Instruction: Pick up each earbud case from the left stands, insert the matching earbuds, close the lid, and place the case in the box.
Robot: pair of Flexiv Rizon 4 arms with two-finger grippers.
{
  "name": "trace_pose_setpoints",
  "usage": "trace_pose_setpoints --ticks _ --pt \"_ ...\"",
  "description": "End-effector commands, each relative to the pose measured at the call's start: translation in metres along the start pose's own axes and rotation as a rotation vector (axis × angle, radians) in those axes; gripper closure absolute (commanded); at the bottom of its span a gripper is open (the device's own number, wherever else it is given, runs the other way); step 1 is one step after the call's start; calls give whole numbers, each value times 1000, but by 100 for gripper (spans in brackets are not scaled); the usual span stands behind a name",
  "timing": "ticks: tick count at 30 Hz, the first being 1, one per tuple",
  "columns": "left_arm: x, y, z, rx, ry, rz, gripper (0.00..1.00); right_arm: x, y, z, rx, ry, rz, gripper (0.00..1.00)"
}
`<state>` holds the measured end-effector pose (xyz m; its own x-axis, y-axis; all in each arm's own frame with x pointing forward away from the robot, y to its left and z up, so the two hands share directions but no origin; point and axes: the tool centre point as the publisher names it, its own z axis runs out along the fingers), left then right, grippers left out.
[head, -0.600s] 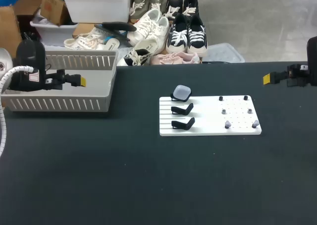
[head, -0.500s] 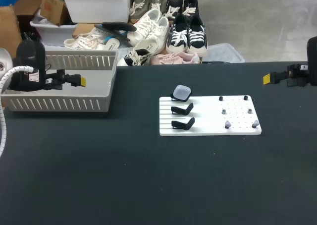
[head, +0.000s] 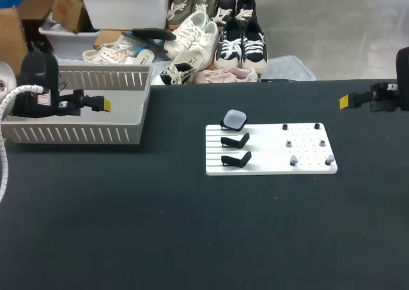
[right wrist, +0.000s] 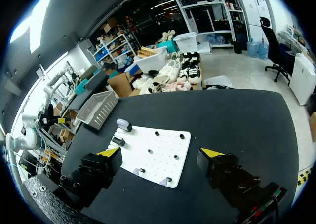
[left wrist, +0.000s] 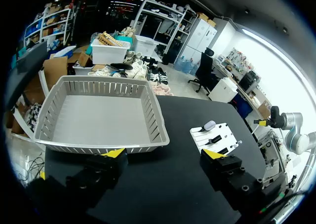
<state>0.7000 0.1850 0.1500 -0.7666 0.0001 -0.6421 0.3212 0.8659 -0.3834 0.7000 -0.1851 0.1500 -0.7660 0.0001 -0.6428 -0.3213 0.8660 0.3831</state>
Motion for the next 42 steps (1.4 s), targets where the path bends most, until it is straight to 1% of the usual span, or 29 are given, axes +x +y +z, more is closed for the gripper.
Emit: trace_pose_setpoints --ticks 1,28,34,42 --pt "0 0 0 0 0 0 0 0 0 0 0 0 0 0" --pt "0 0 0 0 0 0 0 0 0 0 0 0 0 0" --pt "-12 -5 2 51 0 92 0 0 0 0 0 0 0 0" --pt "-40 -19 10 156 -13 292 0 0 0 0 0 0 0 0"
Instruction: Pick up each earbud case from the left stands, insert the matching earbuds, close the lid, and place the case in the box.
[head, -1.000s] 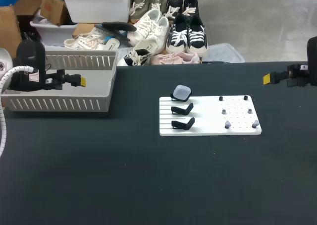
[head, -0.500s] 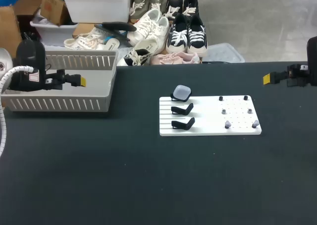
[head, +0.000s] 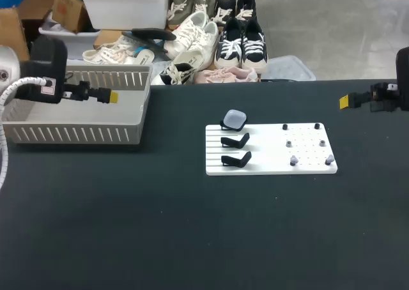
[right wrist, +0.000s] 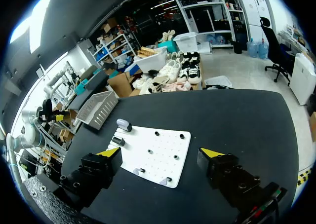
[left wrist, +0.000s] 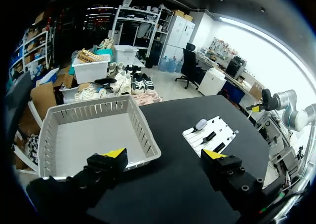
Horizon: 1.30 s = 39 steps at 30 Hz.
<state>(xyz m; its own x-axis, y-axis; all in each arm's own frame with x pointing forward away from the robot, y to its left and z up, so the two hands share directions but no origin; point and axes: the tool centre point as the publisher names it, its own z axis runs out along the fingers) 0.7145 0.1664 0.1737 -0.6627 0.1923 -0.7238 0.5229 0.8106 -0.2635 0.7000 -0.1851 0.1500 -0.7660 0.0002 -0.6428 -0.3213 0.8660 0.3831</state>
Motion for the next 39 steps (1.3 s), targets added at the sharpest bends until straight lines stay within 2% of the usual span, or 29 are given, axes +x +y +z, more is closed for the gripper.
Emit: trace_pose_setpoints --ticks 1,7,13,16,19,21,26,29,32,39 --pt "-17 5 10 106 -15 84 0 0 0 0 0 0 0 0" --pt "-44 2 14 184 -44 283 0 0 0 0 0 0 0 0" --pt "-68 6 22 288 -26 440 0 0 0 0 0 0 0 0" --pt "-76 4 26 357 -23 538 0 0 0 0 0 0 0 0" --pt "-81 4 33 404 -12 591 0 0 0 0 0 0 0 0" --pt "-81 4 36 415 -13 653 0 0 0 0 0 0 0 0" --pt "-78 4 47 495 8 723 0 0 0 0 0 0 0 0" --pt "-70 2 57 549 30 759 0 0 0 0 0 0 0 0" --pt "-62 -2 65 564 24 812 0 0 0 0 0 0 0 0" --pt "-45 -18 87 624 42 813 0 0 0 0 0 0 0 0"
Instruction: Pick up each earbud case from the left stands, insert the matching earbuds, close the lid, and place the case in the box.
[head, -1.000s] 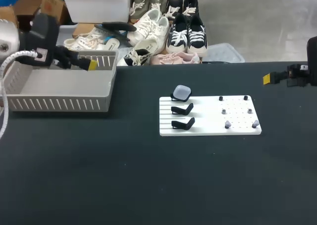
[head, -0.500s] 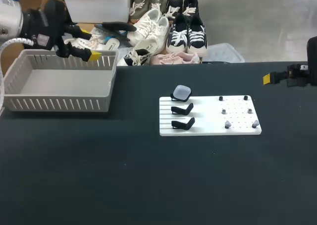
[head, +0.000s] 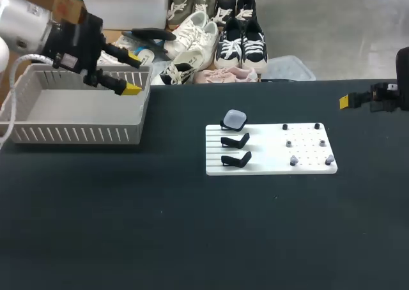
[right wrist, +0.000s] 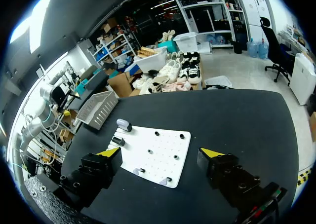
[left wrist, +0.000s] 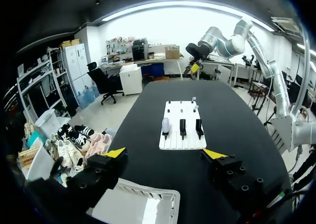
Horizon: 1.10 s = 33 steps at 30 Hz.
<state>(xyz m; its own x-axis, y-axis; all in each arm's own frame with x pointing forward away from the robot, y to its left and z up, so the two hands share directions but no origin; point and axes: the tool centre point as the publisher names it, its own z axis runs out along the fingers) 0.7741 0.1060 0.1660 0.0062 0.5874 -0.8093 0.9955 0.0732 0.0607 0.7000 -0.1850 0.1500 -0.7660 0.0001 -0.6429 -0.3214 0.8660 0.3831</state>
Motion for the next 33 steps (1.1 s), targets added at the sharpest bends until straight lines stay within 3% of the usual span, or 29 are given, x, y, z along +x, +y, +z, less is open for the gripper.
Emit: trace_pose_setpoints --ticks 1,16,33 --pt "3 6 20 100 -5 -3 0 0 0 0 0 0 0 0" --pt "1 15 81 130 -33 20 0 0 0 0 0 0 0 0" --pt "-11 4 149 185 -75 32 0 0 0 0 0 0 0 0"
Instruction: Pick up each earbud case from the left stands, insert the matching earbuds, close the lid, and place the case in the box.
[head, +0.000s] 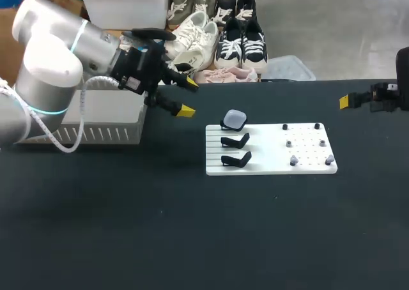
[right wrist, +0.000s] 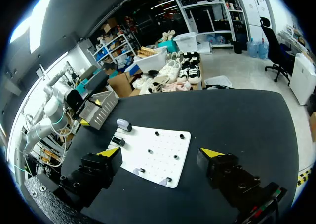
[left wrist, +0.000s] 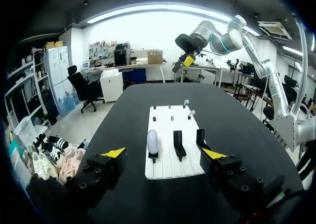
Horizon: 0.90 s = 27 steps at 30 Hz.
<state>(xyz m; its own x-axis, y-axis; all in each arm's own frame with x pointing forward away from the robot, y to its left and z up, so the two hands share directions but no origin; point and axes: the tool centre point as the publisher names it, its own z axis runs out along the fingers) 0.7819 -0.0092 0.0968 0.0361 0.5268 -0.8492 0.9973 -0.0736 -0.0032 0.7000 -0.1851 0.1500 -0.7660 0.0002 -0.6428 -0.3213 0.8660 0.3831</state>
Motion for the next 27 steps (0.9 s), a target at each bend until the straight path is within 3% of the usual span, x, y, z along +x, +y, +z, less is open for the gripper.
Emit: trace_pose_setpoints --ticks 1,10,18,27 --pt "2 12 16 28 -2 2 0 0 0 0 0 0 0 0" --pt "7 27 39 35 3 -35 0 0 0 0 0 0 0 0" --pt "16 11 44 54 7 -66 0 0 0 0 0 0 0 0" --pt "18 5 59 20 -7 -122 0 0 0 0 0 0 0 0"
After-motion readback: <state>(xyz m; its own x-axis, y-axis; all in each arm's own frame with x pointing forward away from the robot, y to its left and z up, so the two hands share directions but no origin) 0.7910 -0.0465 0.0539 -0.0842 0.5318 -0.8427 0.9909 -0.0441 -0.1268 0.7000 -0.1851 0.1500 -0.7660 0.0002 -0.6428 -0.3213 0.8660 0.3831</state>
